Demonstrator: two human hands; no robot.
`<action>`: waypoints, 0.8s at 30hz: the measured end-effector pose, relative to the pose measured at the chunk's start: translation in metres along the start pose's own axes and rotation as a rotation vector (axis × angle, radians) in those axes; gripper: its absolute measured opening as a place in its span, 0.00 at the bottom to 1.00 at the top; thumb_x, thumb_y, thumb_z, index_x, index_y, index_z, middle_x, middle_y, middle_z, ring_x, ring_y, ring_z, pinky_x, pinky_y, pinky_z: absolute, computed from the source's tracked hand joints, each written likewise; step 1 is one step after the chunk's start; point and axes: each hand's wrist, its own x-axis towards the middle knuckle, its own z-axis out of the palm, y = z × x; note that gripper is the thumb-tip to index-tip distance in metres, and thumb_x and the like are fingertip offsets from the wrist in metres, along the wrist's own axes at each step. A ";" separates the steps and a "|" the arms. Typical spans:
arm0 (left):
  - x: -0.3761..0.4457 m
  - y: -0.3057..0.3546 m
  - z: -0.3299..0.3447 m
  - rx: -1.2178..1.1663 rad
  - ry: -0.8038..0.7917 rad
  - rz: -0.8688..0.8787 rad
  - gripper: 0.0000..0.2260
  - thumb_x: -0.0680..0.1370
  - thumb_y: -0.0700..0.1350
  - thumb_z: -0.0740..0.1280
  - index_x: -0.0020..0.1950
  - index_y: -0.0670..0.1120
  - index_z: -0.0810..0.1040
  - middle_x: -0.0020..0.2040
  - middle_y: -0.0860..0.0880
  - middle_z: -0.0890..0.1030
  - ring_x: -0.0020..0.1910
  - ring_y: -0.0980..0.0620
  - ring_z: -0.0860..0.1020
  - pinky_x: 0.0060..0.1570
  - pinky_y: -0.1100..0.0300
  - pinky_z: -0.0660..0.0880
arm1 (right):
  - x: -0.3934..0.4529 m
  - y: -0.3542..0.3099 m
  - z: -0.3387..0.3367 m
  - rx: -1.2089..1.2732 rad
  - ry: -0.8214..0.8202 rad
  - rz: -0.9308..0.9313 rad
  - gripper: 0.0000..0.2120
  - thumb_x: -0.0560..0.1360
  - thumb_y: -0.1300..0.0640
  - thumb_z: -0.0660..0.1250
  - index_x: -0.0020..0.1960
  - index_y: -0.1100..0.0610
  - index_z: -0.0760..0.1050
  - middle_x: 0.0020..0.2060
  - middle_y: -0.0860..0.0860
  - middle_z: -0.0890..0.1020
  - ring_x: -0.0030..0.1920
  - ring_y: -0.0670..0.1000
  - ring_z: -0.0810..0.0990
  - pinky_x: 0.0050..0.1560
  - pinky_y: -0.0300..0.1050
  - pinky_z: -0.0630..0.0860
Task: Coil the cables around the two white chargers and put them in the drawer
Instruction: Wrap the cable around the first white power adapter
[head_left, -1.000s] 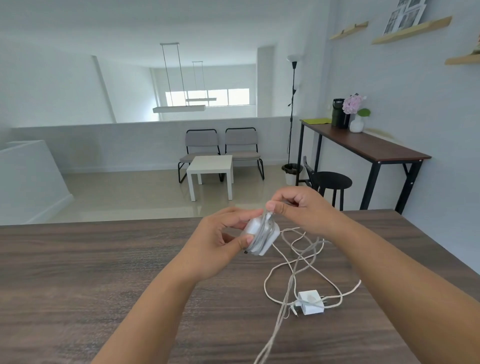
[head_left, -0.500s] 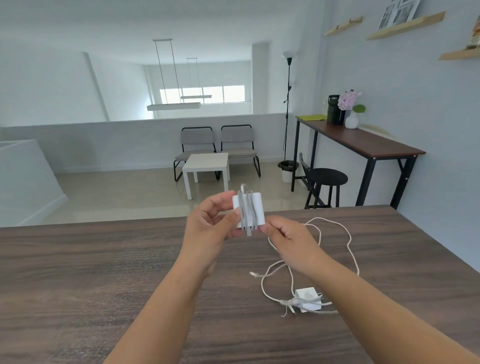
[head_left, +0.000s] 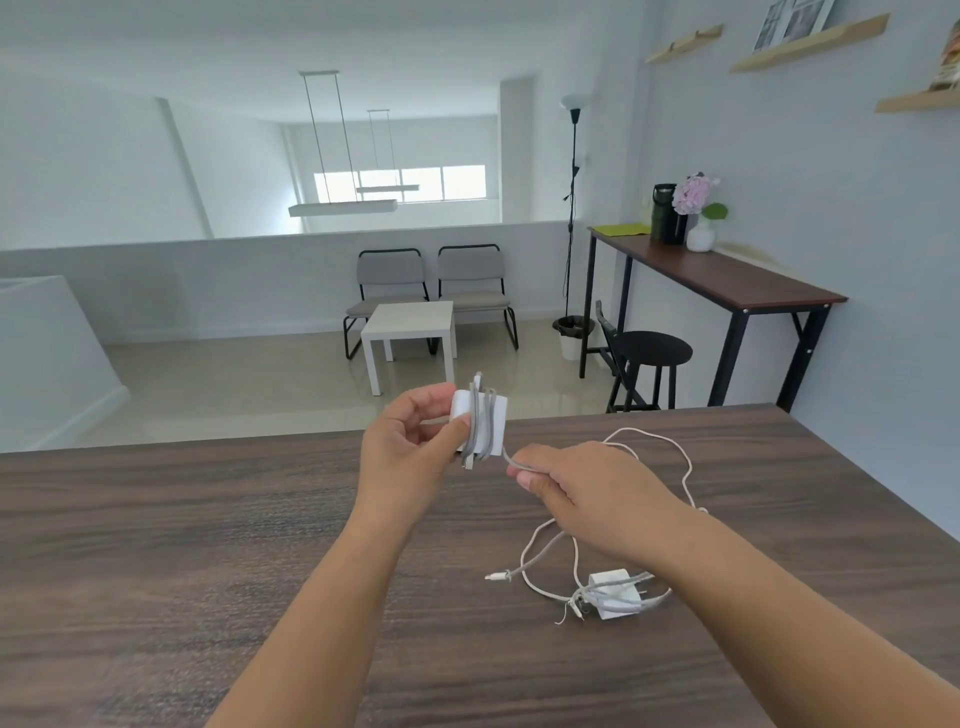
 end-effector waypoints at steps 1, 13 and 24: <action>0.000 0.000 0.000 0.012 -0.005 0.015 0.12 0.75 0.37 0.71 0.53 0.53 0.81 0.50 0.51 0.85 0.46 0.51 0.82 0.44 0.57 0.80 | 0.000 -0.001 -0.002 -0.020 -0.013 -0.007 0.12 0.82 0.46 0.51 0.56 0.47 0.71 0.36 0.47 0.80 0.42 0.52 0.77 0.43 0.47 0.75; -0.025 -0.015 0.013 0.200 -0.308 0.148 0.11 0.80 0.53 0.63 0.63 0.58 0.71 0.55 0.48 0.82 0.51 0.48 0.82 0.53 0.47 0.79 | 0.006 -0.004 -0.021 -0.092 -0.112 -0.105 0.08 0.81 0.49 0.54 0.46 0.47 0.70 0.39 0.49 0.78 0.41 0.52 0.75 0.42 0.49 0.73; -0.033 -0.013 0.017 -0.272 -0.181 -0.160 0.13 0.70 0.43 0.72 0.54 0.46 0.82 0.46 0.50 0.86 0.43 0.52 0.83 0.43 0.57 0.81 | -0.001 -0.003 -0.015 0.121 -0.161 -0.054 0.10 0.80 0.48 0.57 0.53 0.48 0.76 0.39 0.46 0.79 0.42 0.49 0.76 0.47 0.49 0.75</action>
